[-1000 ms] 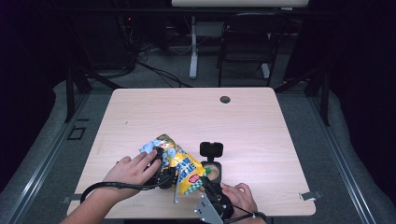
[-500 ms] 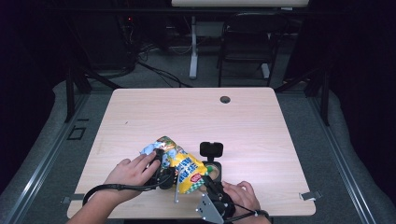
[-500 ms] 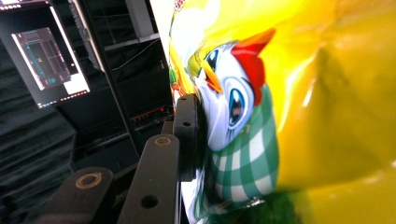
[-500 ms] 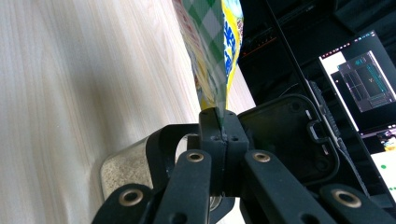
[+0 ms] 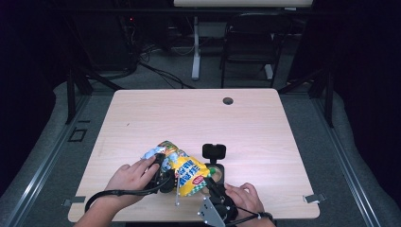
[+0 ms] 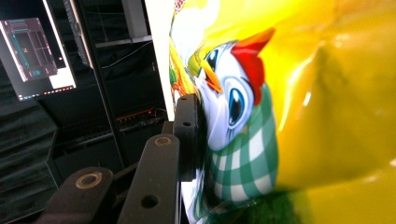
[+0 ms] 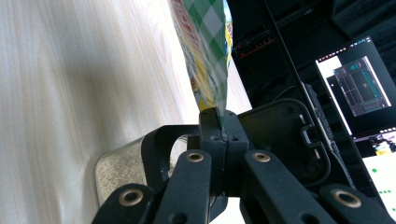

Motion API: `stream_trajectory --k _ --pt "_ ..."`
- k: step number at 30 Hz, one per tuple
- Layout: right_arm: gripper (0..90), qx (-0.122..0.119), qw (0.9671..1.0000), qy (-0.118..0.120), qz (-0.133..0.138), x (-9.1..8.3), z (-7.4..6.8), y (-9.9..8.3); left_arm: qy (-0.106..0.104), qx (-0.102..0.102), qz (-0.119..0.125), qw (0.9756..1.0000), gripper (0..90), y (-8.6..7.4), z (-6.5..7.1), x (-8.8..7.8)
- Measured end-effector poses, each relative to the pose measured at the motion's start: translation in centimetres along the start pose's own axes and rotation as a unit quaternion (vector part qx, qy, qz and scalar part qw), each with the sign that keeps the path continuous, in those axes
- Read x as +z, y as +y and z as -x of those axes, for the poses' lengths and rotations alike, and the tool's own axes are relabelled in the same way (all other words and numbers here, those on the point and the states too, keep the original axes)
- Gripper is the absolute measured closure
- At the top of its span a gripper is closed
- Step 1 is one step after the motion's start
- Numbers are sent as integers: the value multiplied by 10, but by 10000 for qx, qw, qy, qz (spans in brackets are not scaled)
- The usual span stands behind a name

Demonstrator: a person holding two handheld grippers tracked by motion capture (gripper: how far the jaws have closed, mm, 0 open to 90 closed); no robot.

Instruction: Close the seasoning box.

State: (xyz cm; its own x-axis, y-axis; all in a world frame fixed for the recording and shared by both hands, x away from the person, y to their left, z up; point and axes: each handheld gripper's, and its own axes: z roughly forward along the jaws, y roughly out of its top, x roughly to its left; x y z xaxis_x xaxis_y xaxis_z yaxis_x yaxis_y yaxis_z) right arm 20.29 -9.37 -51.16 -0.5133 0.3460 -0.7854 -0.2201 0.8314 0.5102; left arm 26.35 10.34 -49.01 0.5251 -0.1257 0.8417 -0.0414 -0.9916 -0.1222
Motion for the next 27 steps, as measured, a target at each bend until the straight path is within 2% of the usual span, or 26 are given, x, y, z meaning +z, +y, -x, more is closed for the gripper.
stream_trajectory --k 3,8,9,11,14,15,21,27 --pt "900 -24 10000 -22 18 0 0 1 -36 -134 69 9999 749 -2 1 1" --pt "900 -66 9999 -74 32 0 1 2 -4 -195 126 9997 749 -3 2 1" --pt "900 -68 9999 -87 43 0 1 2 -80 -330 130 9993 749 -4 4 2" --pt "900 -67 9999 -93 71 0 1 3 -73 -285 150 9995 749 -4 3 2" --pt "900 -111 9998 -122 56 0 1 3 -118 -462 186 9987 749 -6 6 3" --pt "900 -110 9998 -128 61 0 1 4 -137 -440 178 9988 749 -6 5 2" --pt "900 -128 9997 -182 75 -1 3 6 -212 -776 290 9963 750 -9 8 3" --pt "900 -139 9996 -213 85 -1 6 7 -239 -921 369 9948 750 -10 8 4"
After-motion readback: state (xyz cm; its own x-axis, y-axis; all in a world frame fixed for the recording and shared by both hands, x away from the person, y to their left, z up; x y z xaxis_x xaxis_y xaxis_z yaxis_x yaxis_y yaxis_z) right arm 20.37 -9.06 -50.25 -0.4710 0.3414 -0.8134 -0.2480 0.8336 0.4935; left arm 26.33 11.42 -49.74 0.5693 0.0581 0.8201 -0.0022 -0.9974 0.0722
